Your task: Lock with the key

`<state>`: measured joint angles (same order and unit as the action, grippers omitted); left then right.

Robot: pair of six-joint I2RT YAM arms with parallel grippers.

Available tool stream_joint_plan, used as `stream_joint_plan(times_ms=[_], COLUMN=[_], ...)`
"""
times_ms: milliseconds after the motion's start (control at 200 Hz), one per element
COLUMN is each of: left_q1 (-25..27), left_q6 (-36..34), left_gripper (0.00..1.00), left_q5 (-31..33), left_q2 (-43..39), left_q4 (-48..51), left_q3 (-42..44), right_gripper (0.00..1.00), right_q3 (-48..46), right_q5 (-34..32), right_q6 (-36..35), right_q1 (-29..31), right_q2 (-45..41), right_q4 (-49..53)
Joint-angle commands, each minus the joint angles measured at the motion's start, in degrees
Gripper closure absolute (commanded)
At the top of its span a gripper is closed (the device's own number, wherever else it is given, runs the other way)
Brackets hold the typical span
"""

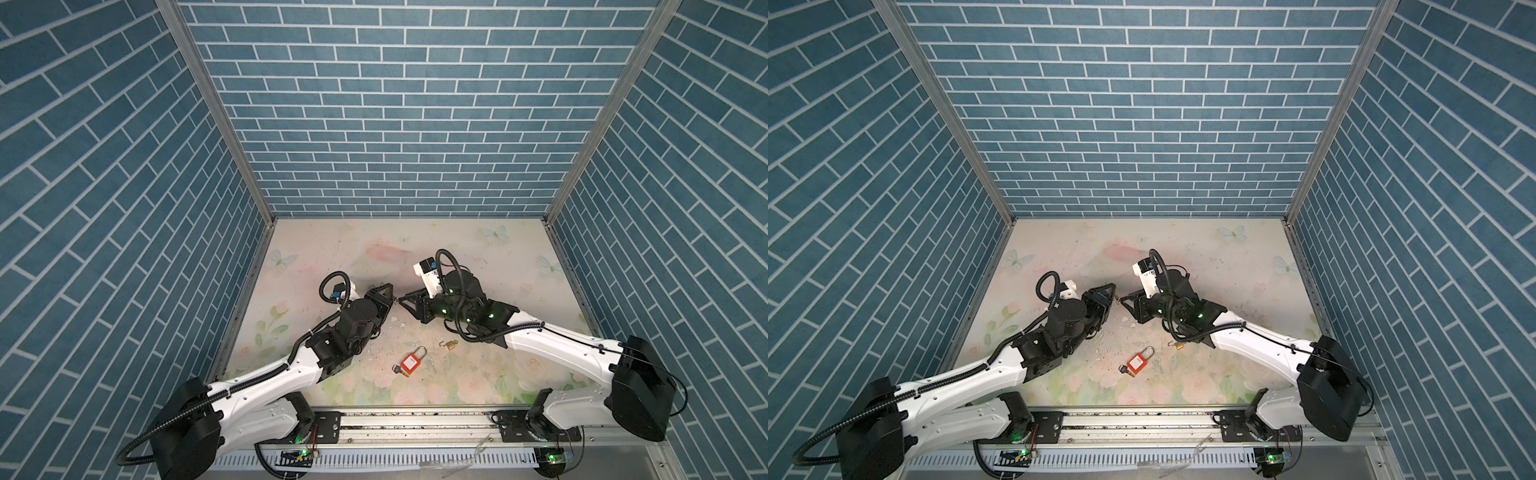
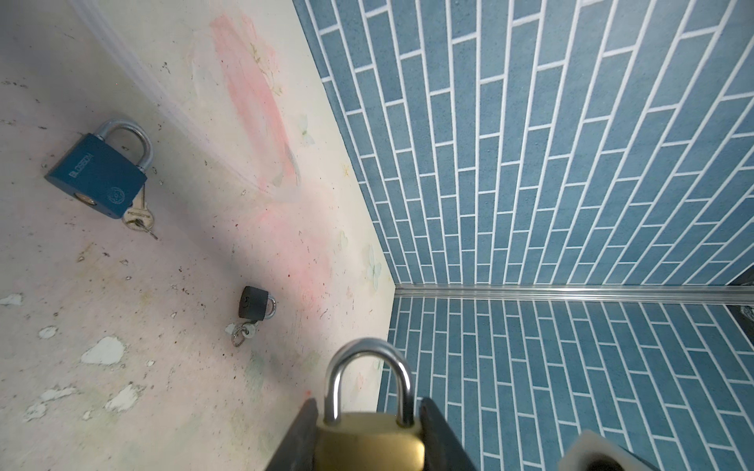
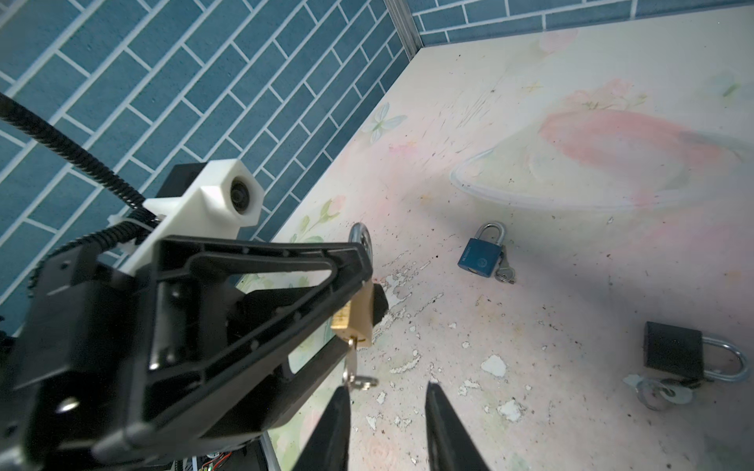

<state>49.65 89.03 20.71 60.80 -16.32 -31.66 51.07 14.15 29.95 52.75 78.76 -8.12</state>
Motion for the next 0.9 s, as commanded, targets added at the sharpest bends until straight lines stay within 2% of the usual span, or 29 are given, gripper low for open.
stream_joint_plan(times_ms=[0,335,565,800,895], left_q1=[-0.5,-0.8,-1.0,-1.2,-1.2], left_q6=[0.4,0.9,1.0,1.1,1.2], left_gripper=[1.0,1.0,1.0,1.0,1.0], left_q5=[0.0,-0.6,-0.5,-0.5,-0.5], left_q2=[-0.9,-1.3,-1.6,-1.5,-1.5], left_q4=[-0.1,-0.1,0.0,0.0,0.0], left_q3=[0.4,1.2,1.1,1.2,1.2], right_gripper=[0.69,0.72,0.82,0.85,0.93], right_q3=[2.5,3.7,4.2,4.1,4.1], right_q5=[2.0,2.1,4.0,4.1,3.7], right_q6=[-1.1,-1.3,-0.8,-0.7,-0.8], right_q1=[0.4,0.5,0.7,1.2,1.3], right_q2=[1.5,2.6,4.2,4.7,4.4], right_q4=[-1.8,-1.7,-1.7,-1.8,-1.6])
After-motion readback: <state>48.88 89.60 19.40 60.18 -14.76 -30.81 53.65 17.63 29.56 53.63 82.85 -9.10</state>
